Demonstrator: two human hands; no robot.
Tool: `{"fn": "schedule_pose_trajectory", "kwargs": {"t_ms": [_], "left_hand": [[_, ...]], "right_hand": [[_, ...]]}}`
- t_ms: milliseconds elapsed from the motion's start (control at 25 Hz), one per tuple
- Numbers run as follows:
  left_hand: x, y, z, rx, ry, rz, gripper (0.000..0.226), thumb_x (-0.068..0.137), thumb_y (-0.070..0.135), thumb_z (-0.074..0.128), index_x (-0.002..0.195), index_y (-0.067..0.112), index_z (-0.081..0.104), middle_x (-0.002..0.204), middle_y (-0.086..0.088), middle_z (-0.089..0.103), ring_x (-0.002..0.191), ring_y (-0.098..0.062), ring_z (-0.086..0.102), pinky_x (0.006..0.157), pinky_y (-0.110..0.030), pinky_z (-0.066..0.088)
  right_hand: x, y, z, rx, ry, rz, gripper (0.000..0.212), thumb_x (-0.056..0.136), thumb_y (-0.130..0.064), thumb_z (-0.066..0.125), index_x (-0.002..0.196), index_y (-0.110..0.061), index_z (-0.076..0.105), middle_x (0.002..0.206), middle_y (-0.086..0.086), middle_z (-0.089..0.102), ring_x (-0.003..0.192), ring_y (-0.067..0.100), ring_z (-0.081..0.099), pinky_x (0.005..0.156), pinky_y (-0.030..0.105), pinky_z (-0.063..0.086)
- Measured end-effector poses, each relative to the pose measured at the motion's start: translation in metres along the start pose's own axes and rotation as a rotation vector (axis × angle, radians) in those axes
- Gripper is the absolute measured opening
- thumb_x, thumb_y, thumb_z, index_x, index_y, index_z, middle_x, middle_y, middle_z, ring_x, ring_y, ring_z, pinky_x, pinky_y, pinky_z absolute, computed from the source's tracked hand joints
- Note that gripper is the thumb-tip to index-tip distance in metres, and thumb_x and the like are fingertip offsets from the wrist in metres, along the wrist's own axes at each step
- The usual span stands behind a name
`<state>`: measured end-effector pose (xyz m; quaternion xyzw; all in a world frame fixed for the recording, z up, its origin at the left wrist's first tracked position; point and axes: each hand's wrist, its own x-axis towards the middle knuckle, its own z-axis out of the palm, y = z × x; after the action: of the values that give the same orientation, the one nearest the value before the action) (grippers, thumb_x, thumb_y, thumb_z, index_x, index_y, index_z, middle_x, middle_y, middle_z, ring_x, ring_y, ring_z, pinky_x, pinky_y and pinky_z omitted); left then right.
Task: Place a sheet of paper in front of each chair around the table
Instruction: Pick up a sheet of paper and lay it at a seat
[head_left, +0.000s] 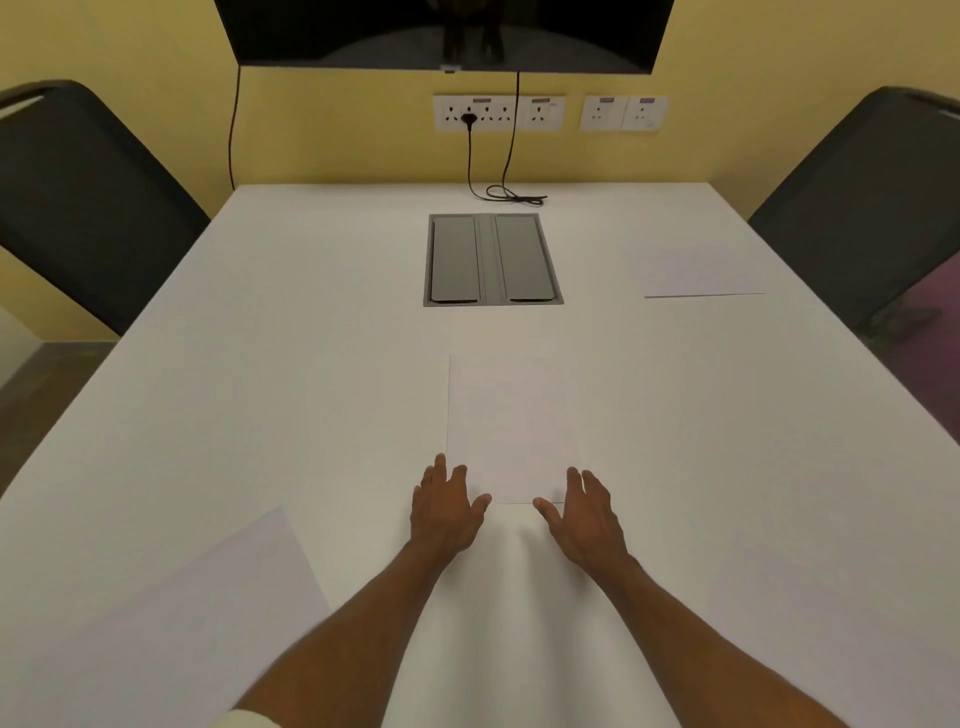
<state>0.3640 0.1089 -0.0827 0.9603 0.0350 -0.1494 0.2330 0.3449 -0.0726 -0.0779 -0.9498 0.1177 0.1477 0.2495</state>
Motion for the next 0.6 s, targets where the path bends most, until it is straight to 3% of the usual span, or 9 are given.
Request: {"fn": "schedule_pose_trajectory", "kwargs": {"t_ms": [240, 400, 520, 600], "left_hand": [[0.047, -0.007, 0.014, 0.024, -0.014, -0.021, 0.06, 0.099, 0.038, 0.037, 0.149, 0.011, 0.019, 0.16, -0.016, -0.001, 0.149, -0.031, 0.001, 0.121, -0.04, 0.008], [0.057, -0.006, 0.029, -0.035, -0.012, -0.041, 0.056, 0.099, 0.033, 0.039, 0.147, 0.01, 0.022, 0.16, -0.016, 0.003, 0.149, -0.029, 0.004, 0.119, -0.036, 0.012], [0.052, -0.01, 0.033, -0.143, 0.072, -0.022, 0.047, 0.095, 0.023, 0.048, 0.138, 0.009, 0.036, 0.158, -0.011, 0.016, 0.146, -0.026, 0.016, 0.114, -0.033, 0.024], [0.042, -0.011, 0.032, -0.27, 0.155, -0.022, 0.047, 0.089, 0.013, 0.057, 0.133, 0.007, 0.042, 0.15, -0.01, 0.03, 0.139, -0.026, 0.03, 0.109, -0.031, 0.03]], "right_hand": [[0.052, -0.004, 0.016, 0.079, -0.008, 0.036, 0.077, 0.094, -0.049, 0.045, 0.15, -0.009, 0.011, 0.159, 0.018, 0.0, 0.147, 0.031, 0.001, 0.116, 0.042, 0.018], [0.067, -0.006, 0.022, -0.025, 0.159, 0.044, 0.067, 0.094, -0.044, 0.048, 0.144, -0.006, 0.023, 0.144, 0.017, 0.031, 0.134, 0.032, 0.029, 0.105, 0.04, 0.034], [0.072, -0.004, 0.017, 0.213, 0.225, 0.153, 0.061, 0.094, -0.028, 0.053, 0.141, 0.002, 0.027, 0.136, 0.023, 0.043, 0.126, 0.037, 0.042, 0.102, 0.04, 0.038], [0.071, -0.001, 0.011, 0.391, 0.246, 0.271, 0.045, 0.093, -0.018, 0.055, 0.13, 0.004, 0.04, 0.128, 0.026, 0.051, 0.12, 0.04, 0.049, 0.097, 0.042, 0.042]]}}
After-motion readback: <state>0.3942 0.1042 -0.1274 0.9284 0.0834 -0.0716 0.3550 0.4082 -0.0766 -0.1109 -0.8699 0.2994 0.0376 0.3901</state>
